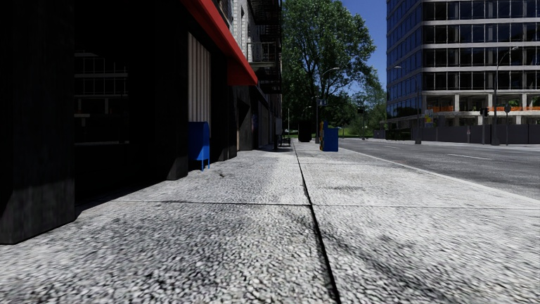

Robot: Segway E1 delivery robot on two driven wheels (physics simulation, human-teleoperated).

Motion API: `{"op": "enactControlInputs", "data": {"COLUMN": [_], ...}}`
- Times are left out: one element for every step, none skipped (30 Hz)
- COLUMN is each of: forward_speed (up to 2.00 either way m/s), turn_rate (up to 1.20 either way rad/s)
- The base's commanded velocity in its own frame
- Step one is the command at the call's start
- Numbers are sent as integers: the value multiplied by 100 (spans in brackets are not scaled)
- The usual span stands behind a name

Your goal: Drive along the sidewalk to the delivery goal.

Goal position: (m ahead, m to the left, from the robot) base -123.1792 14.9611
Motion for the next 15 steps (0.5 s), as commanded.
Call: {"op": "enactControlInputs", "data": {"forward_speed": [0,0,0,0,0,0,0,0,0,0,0,0,0,0,0], "turn_rate": [0,0,0,0,0,0,0,0,0,0,0,0,0,0,0]}}
